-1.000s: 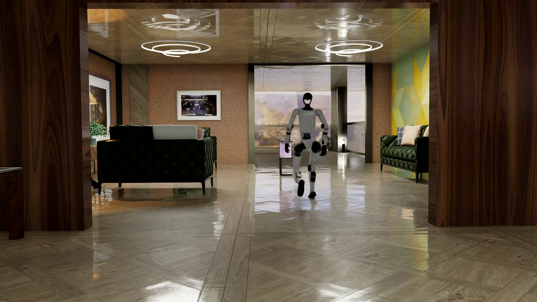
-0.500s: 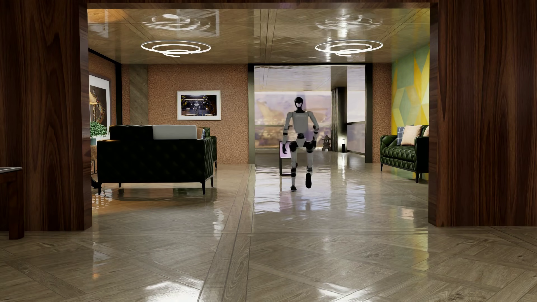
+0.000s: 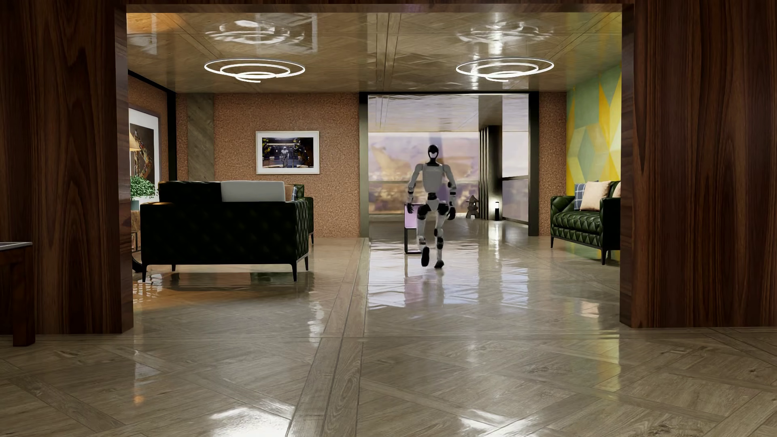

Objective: Head to the light pink shelves

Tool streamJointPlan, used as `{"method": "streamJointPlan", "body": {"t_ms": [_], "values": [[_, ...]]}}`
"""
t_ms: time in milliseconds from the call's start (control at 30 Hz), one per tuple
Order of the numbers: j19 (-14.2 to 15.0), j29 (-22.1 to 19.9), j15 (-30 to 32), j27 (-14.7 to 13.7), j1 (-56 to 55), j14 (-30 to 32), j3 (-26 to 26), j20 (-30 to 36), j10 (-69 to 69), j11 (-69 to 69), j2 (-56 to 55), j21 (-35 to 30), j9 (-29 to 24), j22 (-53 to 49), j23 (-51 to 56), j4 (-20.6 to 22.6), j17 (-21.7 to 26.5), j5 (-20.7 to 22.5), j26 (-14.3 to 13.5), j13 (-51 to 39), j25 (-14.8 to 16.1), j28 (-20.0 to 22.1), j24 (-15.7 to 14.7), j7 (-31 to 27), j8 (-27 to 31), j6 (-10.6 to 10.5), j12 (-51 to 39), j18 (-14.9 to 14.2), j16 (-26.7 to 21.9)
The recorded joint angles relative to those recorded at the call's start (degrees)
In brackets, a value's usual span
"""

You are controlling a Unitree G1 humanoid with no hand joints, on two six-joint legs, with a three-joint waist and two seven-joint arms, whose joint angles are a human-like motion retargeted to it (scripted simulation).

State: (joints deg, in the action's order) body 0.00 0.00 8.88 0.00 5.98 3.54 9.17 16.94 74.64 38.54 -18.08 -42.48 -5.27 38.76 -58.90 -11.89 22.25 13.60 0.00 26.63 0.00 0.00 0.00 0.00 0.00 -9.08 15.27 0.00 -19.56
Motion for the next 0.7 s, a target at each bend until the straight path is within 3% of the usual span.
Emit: {"method": "streamJointPlan", "body": {"t_ms": [67, 100, 200, 233, 267, 300, 333, 367, 400, 467, 500, 567, 633, 667, 700], "values": [[0.00, 0.00, -7.85, 0.00, -10.04, -14.98, -6.95, 6.62, 4.67, -5.28, 12.16, 2.92, -0.55, 9.40, 5.88, 2.82, 0.22, 0.16, 0.00, -5.40, 0.00, 0.00, 0.00, 0.00, 0.00, 1.95, 1.83, 0.00, 0.34], [0.00, 0.00, -12.00, 0.00, -14.16, -17.52, -11.29, 8.11, 0.53, -7.74, 17.40, 4.80, -0.44, 12.08, 9.29, 4.55, 0.30, -1.38, 0.00, -8.37, 0.00, 0.00, 0.00, 0.00, 0.00, 3.51, 3.99, 0.00, 0.06], [0.00, 0.00, -21.92, 0.00, -21.26, -14.59, -22.28, 9.84, -29.39, -13.16, 28.28, 12.47, 0.56, 16.82, 20.39, 4.49, 1.11, -4.96, 0.00, -17.50, 0.00, 0.00, 0.00, 0.00, 0.00, 6.00, 10.38, 0.00, -1.15], [0.00, 0.00, -24.76, 0.00, -23.04, -10.49, -23.93, 9.74, -40.71, -13.91, 30.01, 15.60, 1.46, 17.71, 23.57, 4.06, 1.32, -5.48, 0.00, -20.42, 0.00, 0.00, 0.00, 0.00, 0.00, 6.22, 11.91, 0.00, -1.24], [0.00, 0.00, -27.49, 0.00, -24.87, 0.64, -24.54, 10.12, -55.06, -13.85, 31.54, 17.88, 2.39, 18.23, 26.08, 3.57, 1.68, -6.11, 0.00, -23.00, 0.00, 0.00, 0.00, 0.00, 0.00, 6.26, 13.37, 0.00, -1.30], [0.00, 0.00, -29.31, 0.00, -27.05, 6.56, -24.84, 10.46, -63.86, -13.13, 33.34, 19.89, 3.02, 18.40, 28.53, 3.34, 2.14, -7.18, 0.00, -24.66, 0.00, 0.00, 0.00, 0.00, 0.00, 6.38, 14.71, 0.00, -1.33], [0.00, 0.00, -29.67, 0.00, -29.32, -1.68, -25.25, 10.70, -54.21, -11.72, 35.48, 21.95, 3.11, 18.69, 31.14, 3.37, 2.37, -7.93, 0.00, -25.04, 0.00, 0.00, 0.00, 0.00, 0.00, 6.36, 15.62, 0.00, -1.24], [0.00, 0.00, -28.33, 0.00, -30.94, -7.58, -25.97, 11.54, -41.90, -9.03, 37.30, 24.11, 3.49, 19.24, 33.00, 3.33, 1.95, -8.49, 0.00, -23.89, 0.00, 0.00, 0.00, 0.00, 0.00, 6.29, 16.07, 0.00, -1.22], [0.00, 0.00, -24.35, 0.00, -31.25, -5.51, -26.97, 11.07, -36.07, -4.50, 38.36, 25.09, 4.11, 19.99, 32.69, 3.66, 1.04, -9.72, 0.00, -22.17, 0.00, 0.00, 0.00, 0.00, 0.00, 6.88, 16.39, 0.00, -1.12], [0.00, 0.00, -8.10, 0.00, -26.86, -7.21, -27.02, 7.86, -28.75, 11.85, 36.24, 22.58, 3.79, 20.23, 26.02, 7.75, -1.73, -12.92, 0.00, -17.96, 0.00, 0.00, 0.00, 0.00, 0.00, 9.19, 15.70, 0.00, -1.23], [0.00, 0.00, -2.49, 0.00, -23.27, -9.08, -27.37, 5.45, -29.38, 24.04, 30.73, 18.64, 3.58, 18.65, 21.44, 9.87, -2.32, -13.33, 0.00, -16.78, 0.00, 0.00, 0.00, 0.00, 0.00, 9.33, 14.53, 0.00, -0.85], [0.00, 0.00, -2.05, 0.00, -14.42, -10.20, -25.65, 1.96, -33.41, 42.16, 19.85, 12.41, 2.44, 12.98, 4.23, 12.66, -2.96, -12.34, 0.00, -17.60, 0.00, 0.00, 0.00, 0.00, 0.00, 8.82, 11.06, 0.00, 0.39], [0.00, 0.00, -1.62, 0.00, -5.73, -11.34, -19.52, -0.13, -37.75, 39.04, 12.24, 10.60, 1.19, 5.25, -0.71, 12.12, -3.22, -12.71, 0.00, -12.89, 0.00, 0.00, 0.00, 0.00, 0.00, 6.85, 7.16, 0.00, 1.32], [0.00, 0.00, 1.74, 0.00, -2.64, -10.33, -15.73, -1.25, -39.93, 29.20, 8.85, 14.29, 1.15, 0.55, -0.81, 11.59, -3.58, -13.65, 0.00, -9.28, 0.00, 0.00, 0.00, 0.00, 0.00, 6.30, 5.81, 0.00, 1.53], [0.00, 0.00, 5.97, 0.00, 0.75, -8.00, -13.27, -1.96, -42.94, 15.11, 7.23, 9.58, 1.43, -3.74, -2.57, 11.61, -3.07, -13.20, 0.00, -7.63, 0.00, 0.00, 0.00, 0.00, 0.00, 6.33, 4.38, 0.00, 1.03]]}}
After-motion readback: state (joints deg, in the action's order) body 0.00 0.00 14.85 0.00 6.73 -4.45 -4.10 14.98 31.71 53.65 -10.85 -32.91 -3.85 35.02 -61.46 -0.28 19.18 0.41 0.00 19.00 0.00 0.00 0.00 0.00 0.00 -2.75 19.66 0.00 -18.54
